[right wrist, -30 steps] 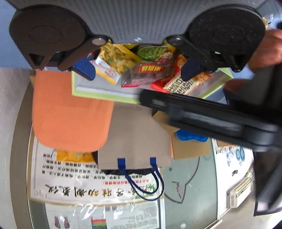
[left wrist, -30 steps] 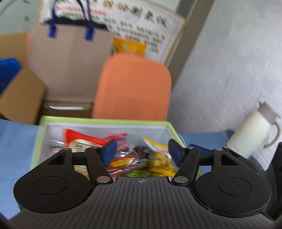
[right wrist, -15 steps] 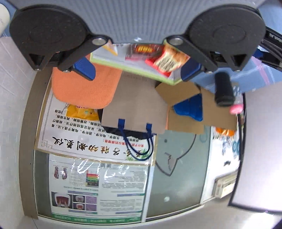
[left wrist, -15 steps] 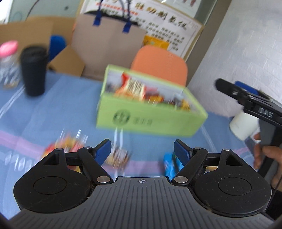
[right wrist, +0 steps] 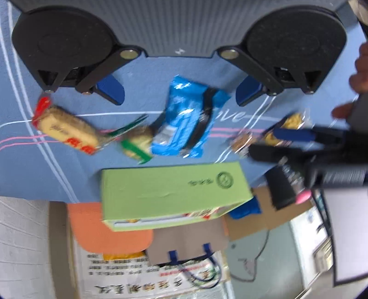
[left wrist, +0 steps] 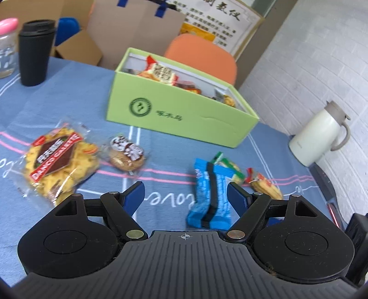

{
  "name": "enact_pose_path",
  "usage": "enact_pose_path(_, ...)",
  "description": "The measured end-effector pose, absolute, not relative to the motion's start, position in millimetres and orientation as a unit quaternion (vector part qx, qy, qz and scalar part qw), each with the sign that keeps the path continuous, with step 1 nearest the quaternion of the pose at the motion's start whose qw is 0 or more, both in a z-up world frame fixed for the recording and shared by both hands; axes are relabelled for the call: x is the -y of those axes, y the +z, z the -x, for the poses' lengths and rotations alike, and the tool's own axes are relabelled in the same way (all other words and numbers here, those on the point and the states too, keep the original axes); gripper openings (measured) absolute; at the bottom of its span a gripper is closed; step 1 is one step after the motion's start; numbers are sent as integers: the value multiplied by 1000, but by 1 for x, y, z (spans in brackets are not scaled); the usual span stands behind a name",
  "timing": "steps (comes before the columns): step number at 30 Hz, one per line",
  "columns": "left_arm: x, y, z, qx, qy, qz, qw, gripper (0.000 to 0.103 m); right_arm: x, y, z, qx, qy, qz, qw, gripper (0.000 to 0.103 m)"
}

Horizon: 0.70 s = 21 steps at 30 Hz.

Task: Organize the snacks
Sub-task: 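Grasp the blue wrapped snack bar with the left tool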

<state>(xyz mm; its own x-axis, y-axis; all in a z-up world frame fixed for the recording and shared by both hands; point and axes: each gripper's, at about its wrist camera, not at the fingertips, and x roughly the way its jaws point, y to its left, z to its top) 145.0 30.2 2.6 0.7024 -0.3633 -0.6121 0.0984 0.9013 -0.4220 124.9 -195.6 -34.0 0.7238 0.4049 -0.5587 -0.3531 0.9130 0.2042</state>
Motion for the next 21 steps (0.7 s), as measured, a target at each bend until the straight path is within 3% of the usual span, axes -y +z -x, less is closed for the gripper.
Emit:
enact_pose_path(13,-6,-19,-190,-417,-185,169,873,66,176,-40,-144,-329,223,-22,917,102)
enact_pose_path(21,1,-32,-204,-441,-199,172,858,61,167,-39,-151,-329,229,-19,916,102)
